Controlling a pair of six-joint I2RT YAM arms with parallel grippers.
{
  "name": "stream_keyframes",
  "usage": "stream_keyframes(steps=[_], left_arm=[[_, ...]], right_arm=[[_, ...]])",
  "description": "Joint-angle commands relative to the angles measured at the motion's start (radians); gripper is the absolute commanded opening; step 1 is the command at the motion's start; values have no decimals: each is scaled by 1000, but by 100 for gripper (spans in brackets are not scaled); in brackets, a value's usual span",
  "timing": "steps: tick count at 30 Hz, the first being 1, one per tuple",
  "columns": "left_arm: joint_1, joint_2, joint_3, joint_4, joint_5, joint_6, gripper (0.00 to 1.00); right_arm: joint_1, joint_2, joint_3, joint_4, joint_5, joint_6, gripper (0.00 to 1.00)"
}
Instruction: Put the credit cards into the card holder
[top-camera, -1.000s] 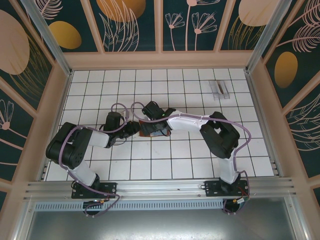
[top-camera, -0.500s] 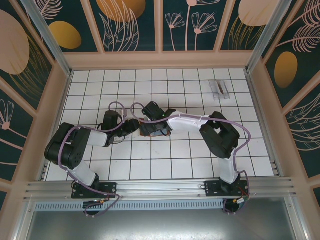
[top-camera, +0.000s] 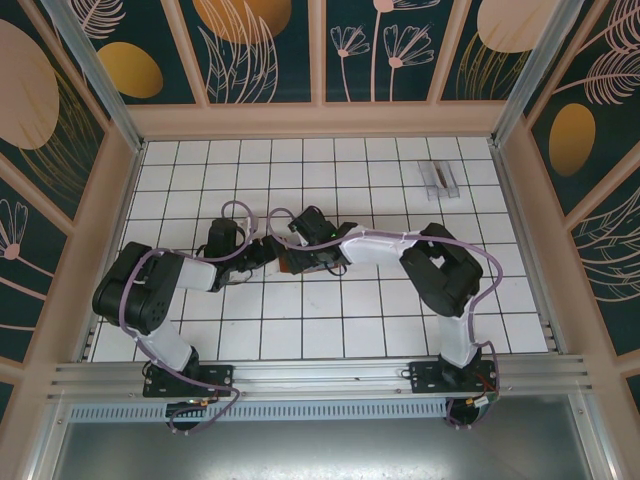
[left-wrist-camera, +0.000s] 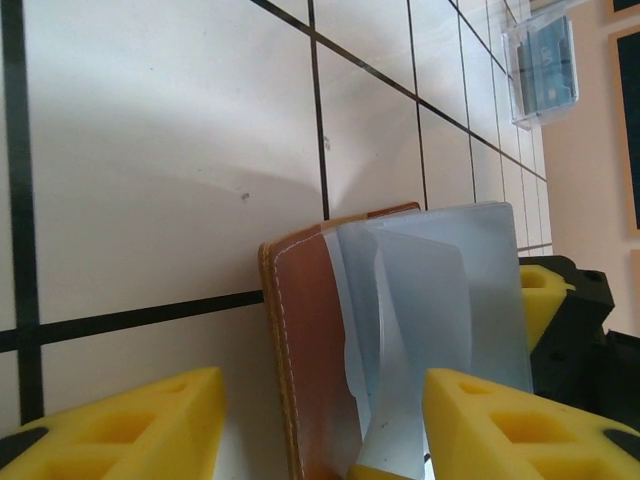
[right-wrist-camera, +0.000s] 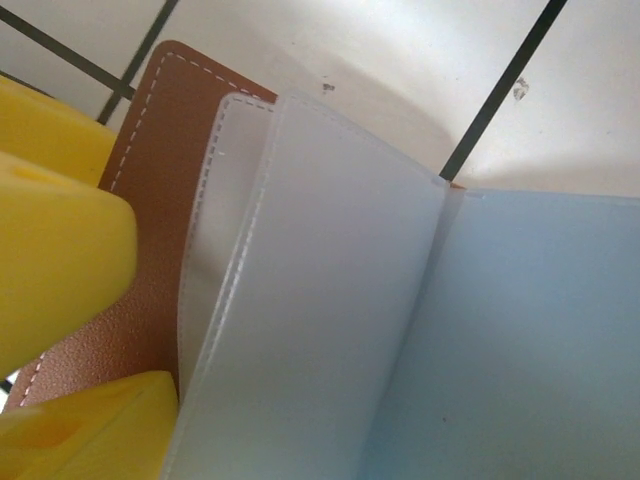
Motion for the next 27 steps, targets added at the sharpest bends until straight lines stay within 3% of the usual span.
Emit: stream_keyframes(steps=[1, 8, 17, 27], left_arm=[[6, 16, 12, 54, 24, 9, 53], [4, 60, 22, 61, 19, 13, 50], [5, 65, 14, 127, 56, -9, 61], [4, 135, 25, 143, 42, -12, 53]], right_arm=[[-28, -55, -48, 79, -84, 19, 78], [-64, -66, -95, 144, -178, 40, 75], [-65, -66, -122, 190, -226, 40, 75], [-66, -94, -166, 237, -237, 32, 75]])
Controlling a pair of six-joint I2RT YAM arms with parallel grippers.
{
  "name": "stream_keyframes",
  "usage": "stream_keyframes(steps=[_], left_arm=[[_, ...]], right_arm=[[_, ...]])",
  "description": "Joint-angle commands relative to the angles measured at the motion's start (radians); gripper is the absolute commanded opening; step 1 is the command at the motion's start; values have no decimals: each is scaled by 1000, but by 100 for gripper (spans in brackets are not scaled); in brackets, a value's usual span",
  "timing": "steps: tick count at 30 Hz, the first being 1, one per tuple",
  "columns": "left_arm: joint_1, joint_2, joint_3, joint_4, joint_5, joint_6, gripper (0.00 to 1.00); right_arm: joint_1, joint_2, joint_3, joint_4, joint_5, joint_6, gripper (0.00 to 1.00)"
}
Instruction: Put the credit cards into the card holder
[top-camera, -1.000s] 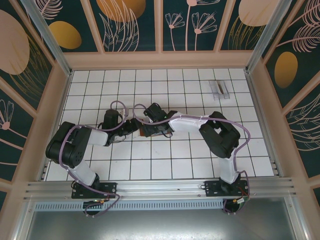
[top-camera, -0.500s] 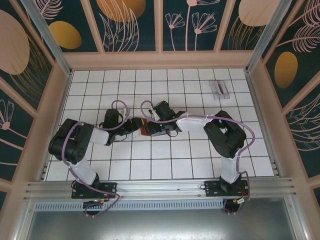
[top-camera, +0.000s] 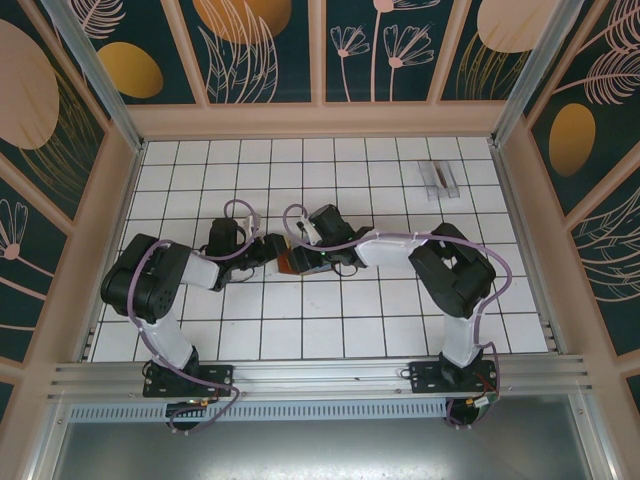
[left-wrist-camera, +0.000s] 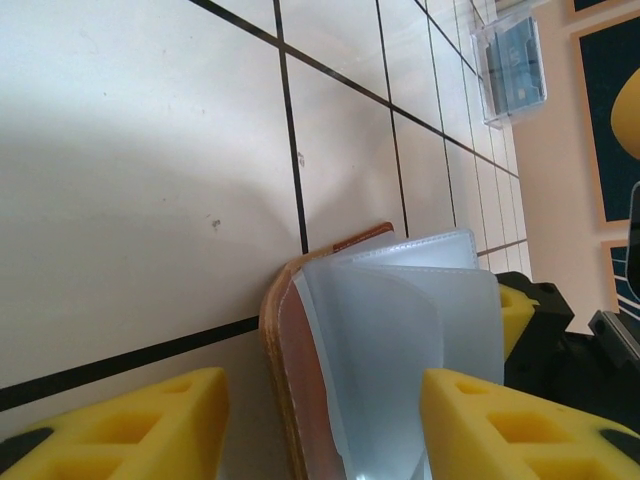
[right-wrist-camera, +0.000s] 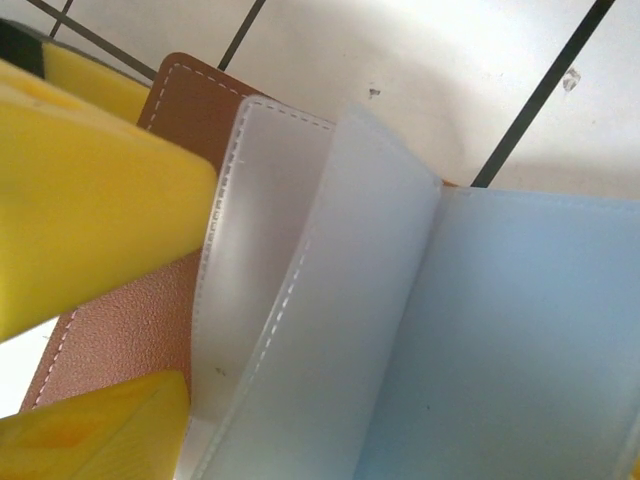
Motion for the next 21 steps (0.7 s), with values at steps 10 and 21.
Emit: stream_keyframes(steps=[10, 21], left_arm=[[-13, 59, 24, 25, -6, 7, 57], [-26, 116, 58, -74, -96, 65, 47]], right_arm=[[-1, -44, -33, 58, -50, 2, 75], [-1, -67, -54, 74, -40, 0, 75]])
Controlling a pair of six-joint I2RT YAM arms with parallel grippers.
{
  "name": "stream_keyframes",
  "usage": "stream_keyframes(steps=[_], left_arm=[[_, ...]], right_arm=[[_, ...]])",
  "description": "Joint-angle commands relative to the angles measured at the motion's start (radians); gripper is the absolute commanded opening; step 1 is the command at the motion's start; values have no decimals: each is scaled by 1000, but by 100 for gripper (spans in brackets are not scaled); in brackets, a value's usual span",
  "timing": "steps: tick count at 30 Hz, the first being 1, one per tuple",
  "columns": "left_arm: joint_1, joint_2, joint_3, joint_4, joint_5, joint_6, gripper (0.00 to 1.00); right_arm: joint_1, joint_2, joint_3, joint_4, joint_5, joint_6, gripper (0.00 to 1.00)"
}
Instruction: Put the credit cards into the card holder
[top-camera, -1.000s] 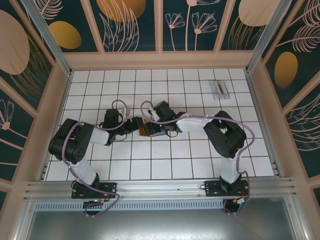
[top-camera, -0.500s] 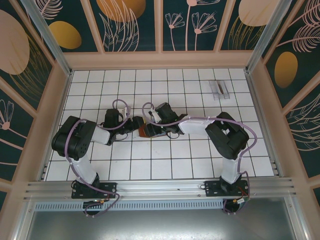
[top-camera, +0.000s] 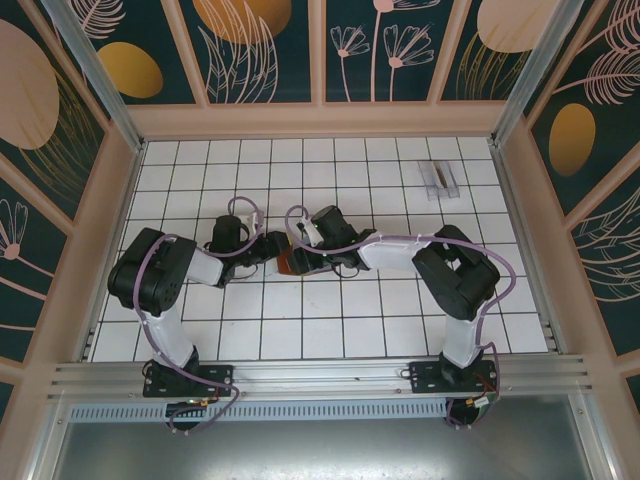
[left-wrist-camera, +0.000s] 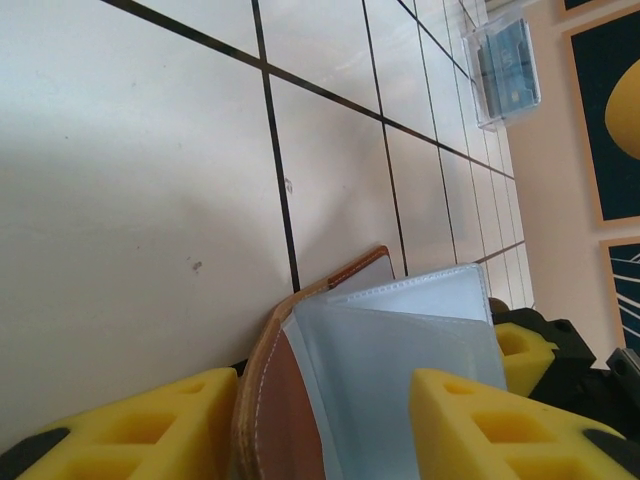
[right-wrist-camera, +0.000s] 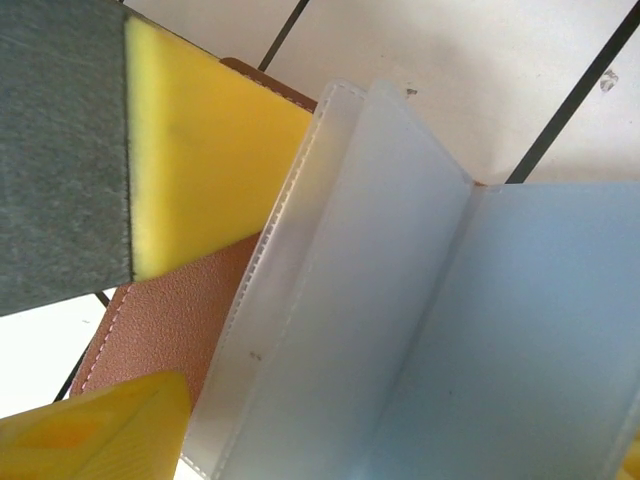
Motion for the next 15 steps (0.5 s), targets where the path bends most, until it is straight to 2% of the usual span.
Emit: stream_keyframes(steps=[1, 6, 15], left_arm=[[-15, 59, 19, -112, -96, 54, 46], [-20, 49, 29, -178, -156, 91, 44], [-25, 77, 43, -195, -158, 100, 42]], right_arm=[[-1, -52, -26, 33, 1, 3, 75], [-1, -100, -57, 58, 32, 2, 80], [-4, -154, -101, 84, 109, 20, 84]])
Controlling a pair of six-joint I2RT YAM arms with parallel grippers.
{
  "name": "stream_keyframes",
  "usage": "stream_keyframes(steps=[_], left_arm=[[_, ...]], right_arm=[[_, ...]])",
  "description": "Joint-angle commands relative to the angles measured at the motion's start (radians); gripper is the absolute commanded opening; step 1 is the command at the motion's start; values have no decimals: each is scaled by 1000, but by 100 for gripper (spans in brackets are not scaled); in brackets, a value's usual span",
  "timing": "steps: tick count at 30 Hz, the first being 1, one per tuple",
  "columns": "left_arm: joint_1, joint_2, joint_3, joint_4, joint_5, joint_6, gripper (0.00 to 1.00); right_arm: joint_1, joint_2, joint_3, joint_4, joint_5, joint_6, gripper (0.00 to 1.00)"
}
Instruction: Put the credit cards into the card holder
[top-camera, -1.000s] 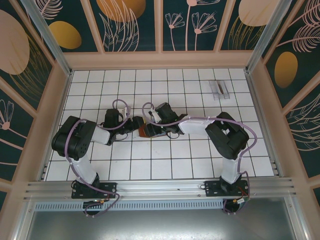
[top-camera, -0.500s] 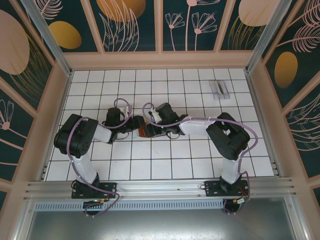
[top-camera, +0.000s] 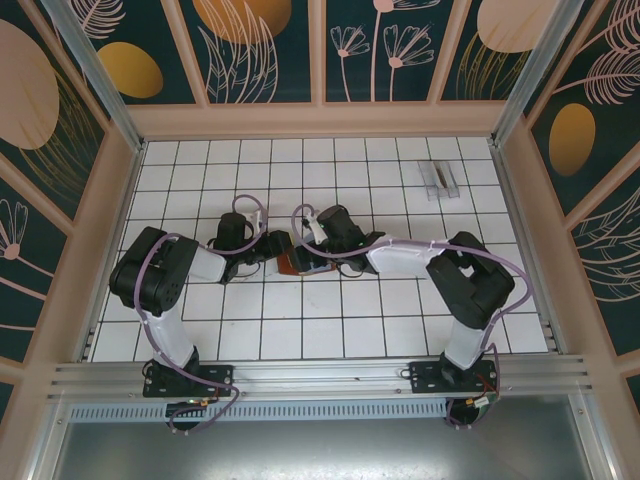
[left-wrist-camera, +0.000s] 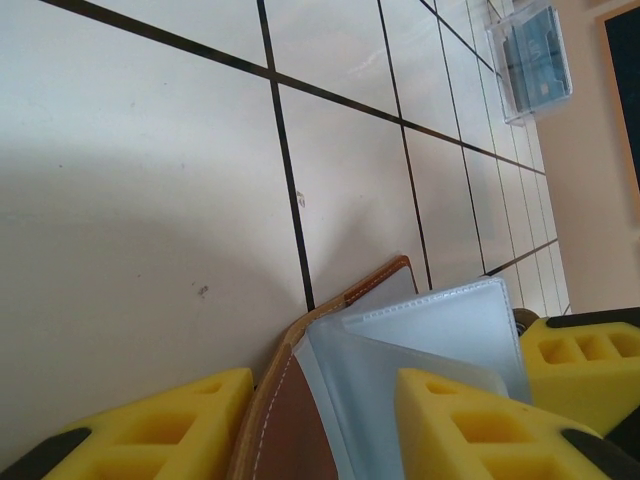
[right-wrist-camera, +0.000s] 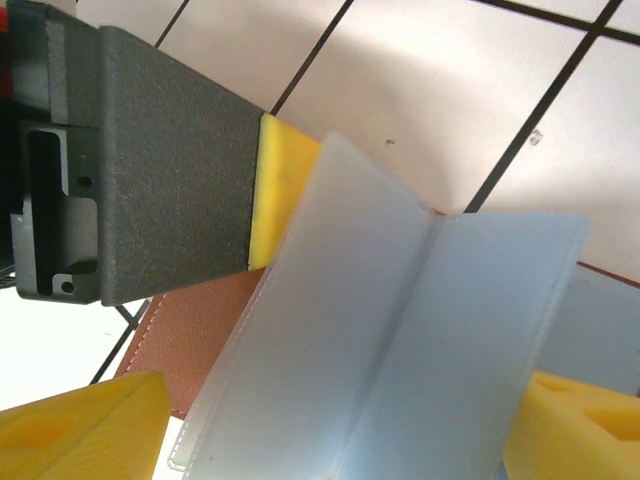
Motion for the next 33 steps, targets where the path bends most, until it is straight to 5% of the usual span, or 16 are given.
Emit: stream_keyframes(steps=[1, 33], left_arm=[[-7, 70, 0, -118, -105, 44, 42], [-6, 74, -3, -108, -90, 43, 41]], right_arm=[[-4, -65, -38, 41, 52, 23, 84], [25, 43, 98, -120, 132, 70, 84]])
